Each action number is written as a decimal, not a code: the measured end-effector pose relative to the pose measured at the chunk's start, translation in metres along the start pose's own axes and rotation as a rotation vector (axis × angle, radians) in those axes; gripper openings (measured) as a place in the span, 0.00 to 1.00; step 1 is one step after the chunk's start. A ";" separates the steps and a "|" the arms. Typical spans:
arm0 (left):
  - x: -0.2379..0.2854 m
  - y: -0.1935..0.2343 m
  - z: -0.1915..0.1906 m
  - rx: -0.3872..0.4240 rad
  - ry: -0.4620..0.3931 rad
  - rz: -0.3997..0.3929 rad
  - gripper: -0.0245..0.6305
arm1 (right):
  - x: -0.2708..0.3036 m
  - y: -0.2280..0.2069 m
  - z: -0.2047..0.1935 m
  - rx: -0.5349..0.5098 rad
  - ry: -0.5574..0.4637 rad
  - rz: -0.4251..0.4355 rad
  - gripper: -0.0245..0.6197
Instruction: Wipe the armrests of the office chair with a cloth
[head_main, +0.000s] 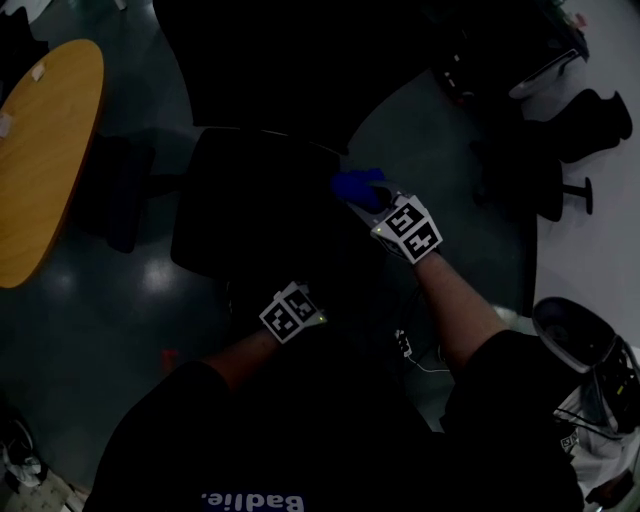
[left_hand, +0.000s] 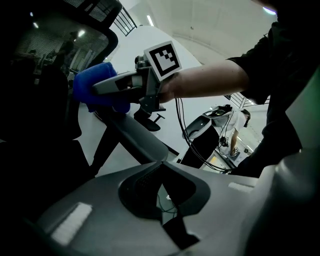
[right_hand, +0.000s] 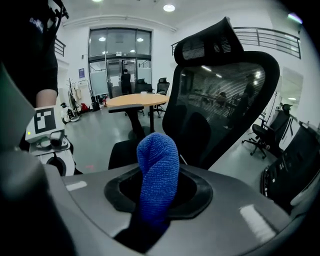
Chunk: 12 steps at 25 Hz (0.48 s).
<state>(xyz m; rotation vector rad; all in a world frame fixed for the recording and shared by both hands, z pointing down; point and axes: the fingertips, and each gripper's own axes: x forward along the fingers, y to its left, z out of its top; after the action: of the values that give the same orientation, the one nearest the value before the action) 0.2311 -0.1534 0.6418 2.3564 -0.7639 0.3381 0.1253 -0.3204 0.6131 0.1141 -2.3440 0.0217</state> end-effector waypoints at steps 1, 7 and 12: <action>0.000 0.000 0.000 0.000 0.000 0.002 0.07 | -0.001 0.008 -0.005 0.002 0.003 0.007 0.21; 0.002 0.000 -0.002 0.000 0.004 0.011 0.07 | -0.016 0.039 -0.025 0.081 -0.026 0.005 0.21; 0.001 0.000 -0.002 0.012 0.008 0.014 0.07 | -0.027 0.070 -0.033 0.131 -0.036 0.035 0.21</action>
<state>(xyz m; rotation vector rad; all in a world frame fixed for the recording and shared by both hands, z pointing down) 0.2317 -0.1528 0.6440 2.3604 -0.7765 0.3584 0.1610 -0.2472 0.6181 0.1391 -2.3799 0.1920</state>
